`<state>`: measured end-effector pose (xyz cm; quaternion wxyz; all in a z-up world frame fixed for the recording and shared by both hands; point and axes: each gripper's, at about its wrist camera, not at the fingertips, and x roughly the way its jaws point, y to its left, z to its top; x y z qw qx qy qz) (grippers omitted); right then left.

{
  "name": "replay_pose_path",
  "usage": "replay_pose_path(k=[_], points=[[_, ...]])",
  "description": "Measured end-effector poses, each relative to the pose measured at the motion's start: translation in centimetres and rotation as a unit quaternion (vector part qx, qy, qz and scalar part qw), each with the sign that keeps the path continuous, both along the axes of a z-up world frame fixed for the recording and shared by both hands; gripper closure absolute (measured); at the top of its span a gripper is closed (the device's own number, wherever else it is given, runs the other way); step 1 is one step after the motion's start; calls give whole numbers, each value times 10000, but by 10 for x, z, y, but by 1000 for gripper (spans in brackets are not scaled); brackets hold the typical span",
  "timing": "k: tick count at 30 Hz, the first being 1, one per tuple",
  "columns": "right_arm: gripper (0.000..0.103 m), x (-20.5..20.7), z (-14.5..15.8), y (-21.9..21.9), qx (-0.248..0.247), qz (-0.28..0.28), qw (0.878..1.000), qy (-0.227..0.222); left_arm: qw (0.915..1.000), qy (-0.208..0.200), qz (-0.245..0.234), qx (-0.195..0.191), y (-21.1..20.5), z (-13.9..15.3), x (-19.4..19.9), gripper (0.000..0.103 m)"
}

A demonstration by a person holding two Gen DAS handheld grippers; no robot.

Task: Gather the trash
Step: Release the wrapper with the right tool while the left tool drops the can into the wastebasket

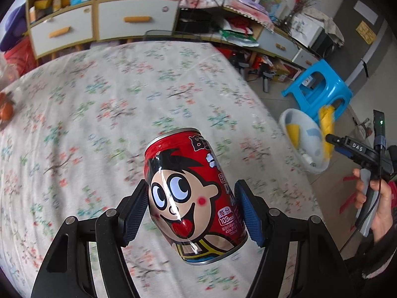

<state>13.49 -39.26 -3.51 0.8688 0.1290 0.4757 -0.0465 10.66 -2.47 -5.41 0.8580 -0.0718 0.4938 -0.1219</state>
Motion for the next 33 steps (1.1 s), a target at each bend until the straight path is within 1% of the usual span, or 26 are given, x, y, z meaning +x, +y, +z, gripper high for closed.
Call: replay_pose_path(k=[4,10,13,17,21,24,31,33], points=[[32,-3,0,-11,133,-129,9998,36,9997,3,-249,-67,-32,3,11,31],[31,-17,12,-23,179,-188,9997,16,9974,-24,-711,-73,-94,2,27,31],[31,-25,16,-30,196,-200,9996,44,9957,12,-916,-118,-127,-2,36,31],[31,-34,18,-43,87,-308,9994,134,9932,22,-1153,-137,-165,-6,48,31],[31,-42,19,-60,239,-464,9985,163,9903,-49,-1382,-140,-199,-11,62,31],[31,-43,19,-72,322,-591,9976,177,9888,-87,-1477,-213,-217,-14,71,31],[31,-47,18,-89,519,-812,9951,202,9840,-309,-1743,-210,-249,-15,86,30],[31,-48,19,-90,539,-832,9949,184,9835,-257,-1784,-182,-255,-17,90,30]])
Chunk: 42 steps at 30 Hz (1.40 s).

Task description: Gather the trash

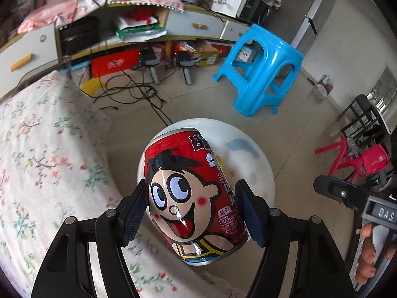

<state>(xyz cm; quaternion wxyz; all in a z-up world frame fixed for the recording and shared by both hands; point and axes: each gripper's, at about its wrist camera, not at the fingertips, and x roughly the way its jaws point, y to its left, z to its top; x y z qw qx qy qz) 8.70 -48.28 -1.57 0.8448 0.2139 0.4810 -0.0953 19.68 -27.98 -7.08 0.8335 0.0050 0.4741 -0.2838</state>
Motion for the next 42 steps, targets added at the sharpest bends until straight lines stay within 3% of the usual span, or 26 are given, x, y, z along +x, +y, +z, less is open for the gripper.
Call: replay_pose_path(k=[3,4,16,27,37,42], points=[[31,0,2,0,-101,-7,9999,-5,9995,47,243,192,0,1,4,6],[31,1,3,0,-152,-8,9999,-5,9994,5,287,193,3,3,2,4],[29,-1,9,14,-284,81,9996,-26,9949,-47,919,410,90,22,-43,0],[21,-22,35,73,-759,421,9961,-142,9864,105,1569,481,183,49,-107,0],[6,-66,73,160,-1370,964,9852,-370,9750,-452,2047,740,234,81,-175,0],[2,-91,73,197,-1301,1139,9833,-565,9678,-768,2259,799,245,89,-203,0]])
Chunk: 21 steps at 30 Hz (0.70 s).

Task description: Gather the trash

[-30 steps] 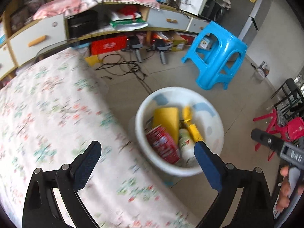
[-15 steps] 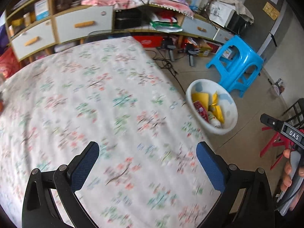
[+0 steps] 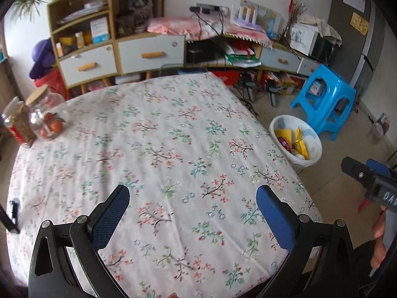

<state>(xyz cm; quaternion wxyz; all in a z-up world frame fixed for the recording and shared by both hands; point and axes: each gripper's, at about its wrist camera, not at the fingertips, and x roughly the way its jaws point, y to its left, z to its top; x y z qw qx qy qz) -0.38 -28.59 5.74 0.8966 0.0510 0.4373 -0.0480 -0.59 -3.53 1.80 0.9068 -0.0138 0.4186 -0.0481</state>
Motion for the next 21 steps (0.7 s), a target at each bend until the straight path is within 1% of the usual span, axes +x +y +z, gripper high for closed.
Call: replay_pose_path(k=[2,4,6,10,12,14,17,21], points=[[1,-6,-3,12,-136,105,9997,-156,9999,-88,47,-45,4,1,-5,0],[1,-10,-7,22,-285,163,9991,-261,9996,-241,117,9,8,1,-12,0],[1,-15,-15,27,-333,182,9986,-359,9991,-351,200,90,11,1,-17,0],[1,-12,-28,33,-459,241,9980,-356,9983,-454,344,119,17,-3,-20,0],[1,-12,-27,36,-563,233,9973,-414,9982,-457,355,155,18,-4,-20,0],[1,-13,-27,36,-551,235,9972,-458,9982,-447,355,185,19,-5,-19,0],[1,-12,-31,38,-458,278,9978,-396,9986,-391,319,154,17,-8,-17,0],[1,-11,-35,41,-488,301,9978,-332,9987,-419,225,189,13,-9,-19,0]])
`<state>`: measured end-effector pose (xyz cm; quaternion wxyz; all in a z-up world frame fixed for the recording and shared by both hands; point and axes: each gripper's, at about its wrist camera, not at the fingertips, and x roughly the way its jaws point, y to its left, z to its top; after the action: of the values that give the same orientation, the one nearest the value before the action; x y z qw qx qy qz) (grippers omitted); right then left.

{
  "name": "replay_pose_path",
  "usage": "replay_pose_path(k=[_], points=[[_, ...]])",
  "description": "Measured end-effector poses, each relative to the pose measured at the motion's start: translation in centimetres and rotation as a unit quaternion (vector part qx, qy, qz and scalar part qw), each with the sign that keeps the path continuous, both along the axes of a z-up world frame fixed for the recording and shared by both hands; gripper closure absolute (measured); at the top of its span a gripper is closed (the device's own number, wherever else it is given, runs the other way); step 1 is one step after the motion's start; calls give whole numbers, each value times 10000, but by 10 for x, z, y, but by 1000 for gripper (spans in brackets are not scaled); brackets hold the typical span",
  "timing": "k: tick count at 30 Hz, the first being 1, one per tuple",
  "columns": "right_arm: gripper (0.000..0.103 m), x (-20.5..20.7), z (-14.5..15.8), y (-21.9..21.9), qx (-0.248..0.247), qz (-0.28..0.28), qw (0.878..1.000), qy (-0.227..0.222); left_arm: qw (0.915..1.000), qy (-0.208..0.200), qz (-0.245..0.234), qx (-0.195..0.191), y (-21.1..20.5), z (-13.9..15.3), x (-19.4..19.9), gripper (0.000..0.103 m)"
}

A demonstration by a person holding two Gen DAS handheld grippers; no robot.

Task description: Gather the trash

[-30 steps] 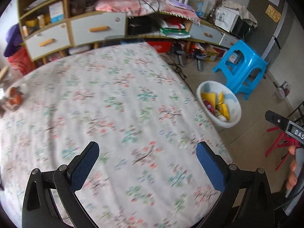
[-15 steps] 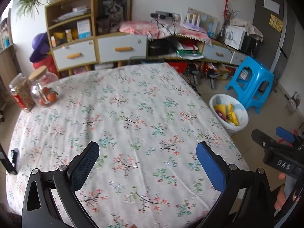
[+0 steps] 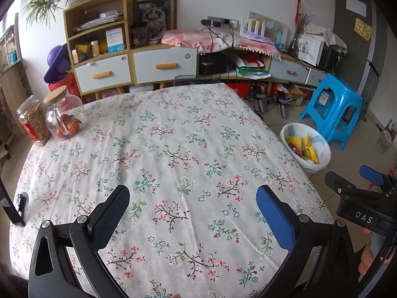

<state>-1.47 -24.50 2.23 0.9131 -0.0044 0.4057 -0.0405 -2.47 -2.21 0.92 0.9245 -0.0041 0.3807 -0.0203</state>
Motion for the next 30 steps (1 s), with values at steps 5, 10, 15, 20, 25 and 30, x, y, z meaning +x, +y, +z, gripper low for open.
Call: replay_pose_path(k=[5,10,15,20,25,30], points=[[1,-1,0,3,20,5,10000,-22,10000,2,-66,28,-3,-1,-2,0],[1,-2,1,3,60,-5,10000,-14,10000,68,-60,15,-1,-4,-1,0],[1,-2,2,3,71,-17,10000,-39,10000,52,-66,27,-2,-4,-2,0],[1,-2,1,2,91,-30,10000,-20,10000,55,-73,28,-3,-4,-2,0],[1,-2,1,1,88,-26,10000,-16,9999,79,-89,11,-3,-4,-2,0],[1,-2,1,2,80,-20,10000,-13,9999,101,-97,-14,-2,-4,-2,0]])
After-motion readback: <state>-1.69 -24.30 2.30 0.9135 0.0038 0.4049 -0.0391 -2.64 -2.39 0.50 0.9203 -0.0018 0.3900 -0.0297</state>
